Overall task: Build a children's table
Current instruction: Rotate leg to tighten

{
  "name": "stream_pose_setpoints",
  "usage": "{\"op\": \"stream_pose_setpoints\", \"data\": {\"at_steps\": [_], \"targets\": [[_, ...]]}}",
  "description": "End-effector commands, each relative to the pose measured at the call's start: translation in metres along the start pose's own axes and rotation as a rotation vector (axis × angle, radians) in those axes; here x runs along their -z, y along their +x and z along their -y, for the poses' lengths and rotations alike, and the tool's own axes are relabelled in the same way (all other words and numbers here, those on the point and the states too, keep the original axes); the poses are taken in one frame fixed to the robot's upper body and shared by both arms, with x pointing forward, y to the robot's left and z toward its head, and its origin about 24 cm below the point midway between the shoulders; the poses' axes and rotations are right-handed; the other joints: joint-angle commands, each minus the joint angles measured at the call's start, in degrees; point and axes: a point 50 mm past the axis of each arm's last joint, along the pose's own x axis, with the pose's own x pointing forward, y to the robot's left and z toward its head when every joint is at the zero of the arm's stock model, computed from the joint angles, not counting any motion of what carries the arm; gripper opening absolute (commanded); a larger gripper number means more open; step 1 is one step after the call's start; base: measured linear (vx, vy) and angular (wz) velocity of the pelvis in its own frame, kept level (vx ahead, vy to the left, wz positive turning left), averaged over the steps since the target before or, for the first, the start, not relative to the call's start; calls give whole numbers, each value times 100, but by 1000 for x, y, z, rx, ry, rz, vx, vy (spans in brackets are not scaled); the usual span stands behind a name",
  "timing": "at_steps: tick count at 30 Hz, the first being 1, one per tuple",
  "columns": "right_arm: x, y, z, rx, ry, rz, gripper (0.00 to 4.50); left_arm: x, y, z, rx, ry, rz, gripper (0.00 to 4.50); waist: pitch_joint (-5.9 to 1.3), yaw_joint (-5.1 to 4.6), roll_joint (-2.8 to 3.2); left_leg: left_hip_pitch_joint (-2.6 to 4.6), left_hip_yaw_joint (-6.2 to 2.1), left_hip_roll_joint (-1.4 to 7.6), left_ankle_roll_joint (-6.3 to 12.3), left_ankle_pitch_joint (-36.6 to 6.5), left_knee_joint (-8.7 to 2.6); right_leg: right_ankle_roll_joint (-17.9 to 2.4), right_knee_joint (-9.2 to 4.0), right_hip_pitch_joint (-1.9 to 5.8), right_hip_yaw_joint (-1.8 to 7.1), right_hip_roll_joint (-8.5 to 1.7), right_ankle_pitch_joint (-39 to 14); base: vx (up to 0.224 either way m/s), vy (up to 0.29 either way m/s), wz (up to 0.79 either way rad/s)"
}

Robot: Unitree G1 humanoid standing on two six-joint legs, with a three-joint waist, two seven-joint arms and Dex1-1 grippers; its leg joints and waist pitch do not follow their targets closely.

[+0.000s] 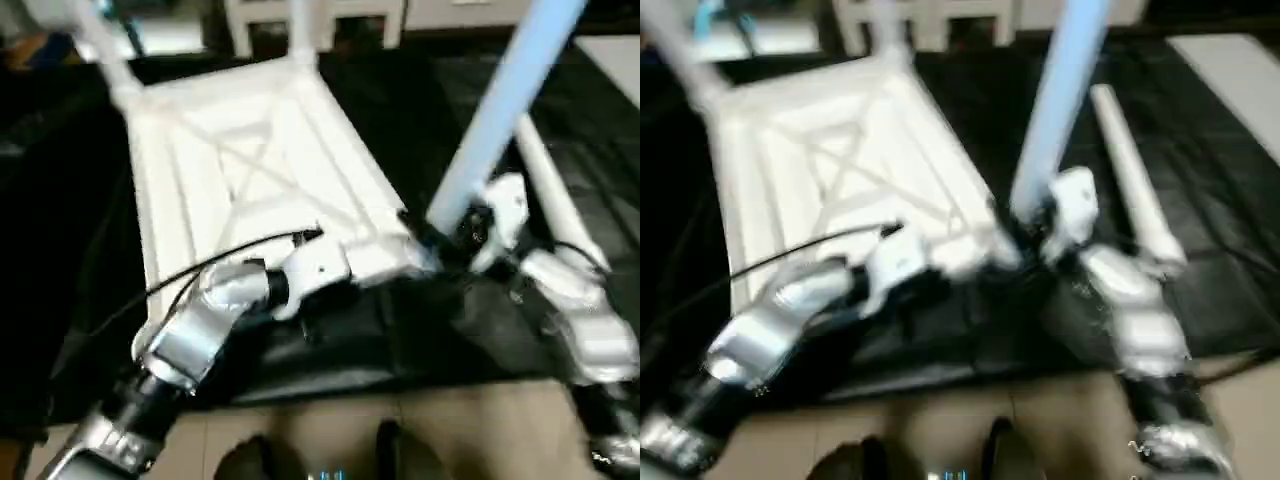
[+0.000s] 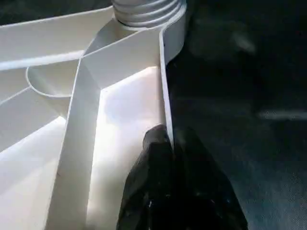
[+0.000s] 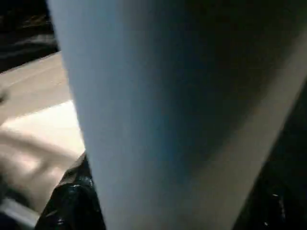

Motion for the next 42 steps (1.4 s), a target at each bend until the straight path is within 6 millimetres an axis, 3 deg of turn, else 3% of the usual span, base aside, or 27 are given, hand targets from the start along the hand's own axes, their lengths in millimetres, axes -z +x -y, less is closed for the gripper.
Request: {"op": "stream_pose_setpoints", "data": {"at_steps": [1, 5, 7, 12, 13, 21, 28, 35, 37, 39, 40, 42], "targets": [[1, -11, 1, -29, 0, -35, 315, 17, -3, 10, 66, -18, -62, 0, -423, 7, -68, 62, 81, 20, 800, -966, -325, -1410, -210, 352, 88, 1, -960, 70, 11, 6], [-4, -24, -1, -103, 31, -31, 352, 20, -10, 15, 91, -22, -51, 0, -460, 42, -55, 75, 90, 9, 950, -713, -276, -1572, -143, 377, 99, -3, -536, 45, 5, 0], [-5, -26, -2, -124, 48, -39, 361, 20, -12, 16, 100, -22, -47, 0, -442, 68, -49, 74, 84, 18, 994, -671, -283, -1605, -138, 382, 92, -5, -551, 0, 0, 0], [-6, -25, 1, -107, 46, -50, 393, 21, -13, 17, 113, -19, -40, 0, -411, 75, -57, 79, 83, 19, 762, -997, -312, -1437, -197, 368, 97, -26, -1208, 0, 0, 0], [-6, -23, 0, -106, 53, -33, 356, 20, -13, 17, 113, -19, -37, 0, -410, 73, -58, 81, 81, 17, 708, -1058, -315, -1393, -205, 365, 99, -28, -1315, 0, 0, 0], [-7, -19, -2, -111, 83, -7, 306, 18, -12, 18, 117, -18, -28, 0, -424, 61, -64, 67, 74, 10, 697, -937, -309, -1365, -188, 370, 97, -19, -1180, 0, 0, 0], [-4, -18, -5, -104, 104, -13, 229, 19, -12, 19, 122, -19, -30, 0, -419, 42, -57, 66, 69, 11, 667, -1003, -313, -1347, -199, 366, 95, -22, -1293, 0, 0, 0], [6, -11, -10, -58, 129, -41, 206, 18, -10, 21, 130, -17, -30, 0, -420, 10, -56, 62, 68, 7, 619, -1091, -317, -1311, -210, 362, 93, -28, -1435, 0, 0, 0], [13, -6, -7, 32, 127, -79, 204, 18, -7, 21, 123, -27, -44, 0, -407, -17, -56, 53, 64, 6, 545, -1154, -327, -1253, -221, 353, 91, -24, -1584, 0, 0, 0], [28, 2, 10, 334, 163, -135, 204, 14, 3, 19, 72, -62, -61, 0, -382, -63, -48, 26, 51, -10, 419, -1237, -353, -1164, -245, 346, 79, -28, -1862, -28, 1, -4], [32, 4, 14, 428, 185, -143, 202, 13, 7, 19, 56, -75, -66, 0, -401, -95, -51, 17, 24, -25, 275, -1340, -363, -1049, -252, 360, 63, -40, -2186, -57, 2, -9], [44, 5, 25, 656, 211, -177, 200, 4, 21, 17, 4, -113, -54, 0, -372, -154, -62, 3, 5, -44, 74, -1568, -386, -843, -297, 334, 51, -47, -2679, -65, 8, -11]]}}
